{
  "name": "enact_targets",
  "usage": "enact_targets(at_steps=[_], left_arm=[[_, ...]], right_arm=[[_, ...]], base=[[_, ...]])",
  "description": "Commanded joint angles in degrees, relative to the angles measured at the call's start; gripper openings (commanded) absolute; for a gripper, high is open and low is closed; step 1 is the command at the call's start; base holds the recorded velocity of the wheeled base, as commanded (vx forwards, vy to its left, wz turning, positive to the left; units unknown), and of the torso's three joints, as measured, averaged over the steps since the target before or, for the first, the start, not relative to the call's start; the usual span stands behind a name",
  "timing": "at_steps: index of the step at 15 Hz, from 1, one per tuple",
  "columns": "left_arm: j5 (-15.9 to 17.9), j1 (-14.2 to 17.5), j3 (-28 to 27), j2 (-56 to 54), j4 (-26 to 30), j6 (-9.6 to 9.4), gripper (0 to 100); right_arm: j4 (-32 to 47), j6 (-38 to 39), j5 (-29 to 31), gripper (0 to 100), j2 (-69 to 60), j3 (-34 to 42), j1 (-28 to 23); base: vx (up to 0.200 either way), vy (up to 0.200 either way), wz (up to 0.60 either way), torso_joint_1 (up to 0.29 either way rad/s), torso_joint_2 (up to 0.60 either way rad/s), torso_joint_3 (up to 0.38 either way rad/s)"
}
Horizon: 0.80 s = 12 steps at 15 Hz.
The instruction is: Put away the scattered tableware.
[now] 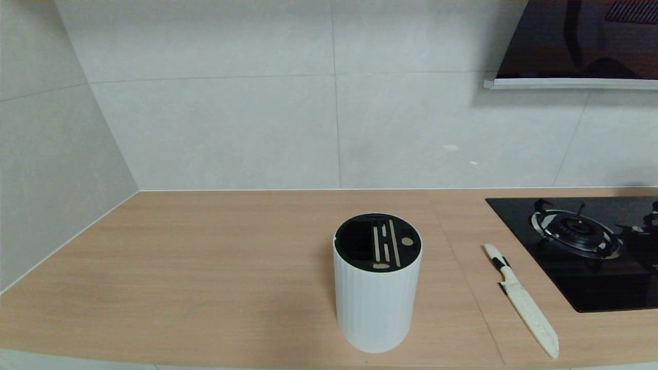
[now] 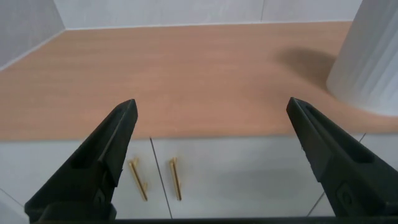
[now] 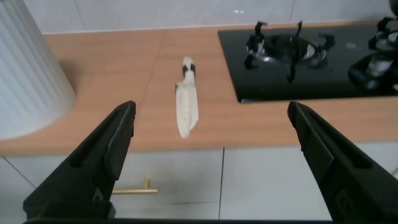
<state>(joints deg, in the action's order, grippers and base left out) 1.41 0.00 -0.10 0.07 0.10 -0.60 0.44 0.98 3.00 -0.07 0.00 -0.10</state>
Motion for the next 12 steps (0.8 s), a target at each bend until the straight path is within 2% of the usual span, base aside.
enact_targets(at_steps=[1,5,12], left_arm=[[-0.01,0.00,0.01,0.01,-0.01,-0.02,100],[-0.01,0.00,0.01,0.01,-0.01,-0.02,100],[-0.01,0.00,0.01,0.01,-0.01,-0.02,100]], right_arm=[[0.00,-0.01,-0.01,100,0.07,0.00,0.01],[0.00,-0.01,-0.01,100,0.07,0.00,0.01],[0.00,-0.10,-0.01,100,0.07,0.00,0.01]], base=[[0.000,0.000,0.00,0.290,-0.60,-0.334],[0.000,0.000,0.00,0.231,-0.46,-0.241],[0.000,0.000,0.00,0.019,-0.04,-0.019]])
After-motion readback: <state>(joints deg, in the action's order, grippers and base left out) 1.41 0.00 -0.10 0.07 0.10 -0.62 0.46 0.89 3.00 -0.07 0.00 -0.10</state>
